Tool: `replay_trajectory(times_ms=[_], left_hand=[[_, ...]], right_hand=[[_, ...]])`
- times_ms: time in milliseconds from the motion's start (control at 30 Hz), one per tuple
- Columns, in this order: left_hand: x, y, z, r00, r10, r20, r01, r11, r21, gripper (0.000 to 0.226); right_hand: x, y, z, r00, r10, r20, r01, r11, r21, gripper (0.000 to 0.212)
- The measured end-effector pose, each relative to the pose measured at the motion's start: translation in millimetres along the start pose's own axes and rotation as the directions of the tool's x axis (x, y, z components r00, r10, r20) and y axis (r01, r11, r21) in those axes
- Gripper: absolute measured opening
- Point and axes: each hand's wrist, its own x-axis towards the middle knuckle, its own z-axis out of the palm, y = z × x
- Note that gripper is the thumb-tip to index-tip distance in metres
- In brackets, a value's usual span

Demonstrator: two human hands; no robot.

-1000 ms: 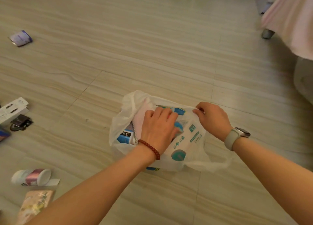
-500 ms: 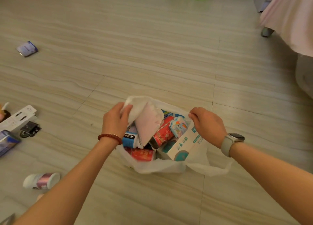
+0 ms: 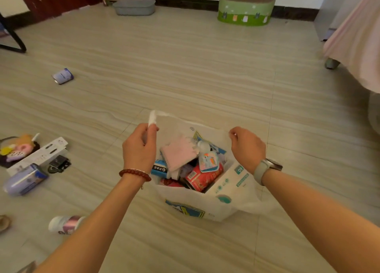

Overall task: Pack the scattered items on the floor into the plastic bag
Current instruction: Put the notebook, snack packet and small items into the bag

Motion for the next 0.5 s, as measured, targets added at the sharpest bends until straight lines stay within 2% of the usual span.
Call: replay_trajectory(times_ms=[67, 133, 233, 300, 367, 500], left_hand=[[-6, -5, 0, 0.997, -0.059, 0.056, 0.058, 0.998, 0.012, 0.022], [-9, -10, -5, 0.991, -0.105, 0.083, 0.101, 0.994, 0.050, 0.025], [-11, -21, -25, 0.990, -0.098, 0.101, 0.075, 0.976, 0.206, 0.031], [-15, -29, -49, 0.986, -0.065, 0.156, 0.022, 0.964, 0.264, 0.028], [-23, -43, -82, 0.983, -0.069, 0.170, 0.012, 0.948, 0.317, 0.040], [-58, -93, -166, 0.978, -0.181, 0.108, 0.107, 0.869, 0.483, 0.045]], right_hand=[[-4, 2, 5, 0.998, -0.022, 0.062, 0.025, 0.998, -0.053, 0.029], [-8, -4, 6, 0.995, -0.085, 0.047, 0.088, 0.994, -0.058, 0.030], [-15, -31, 6, 0.931, -0.324, -0.167, 0.338, 0.939, 0.068, 0.030], [-24, -64, 7, 0.830, -0.476, -0.291, 0.537, 0.822, 0.187, 0.032], [-40, -103, 11, 0.707, -0.595, -0.382, 0.702, 0.651, 0.288, 0.030], [-90, -178, 28, 0.357, -0.768, -0.531, 0.926, 0.217, 0.309, 0.032]])
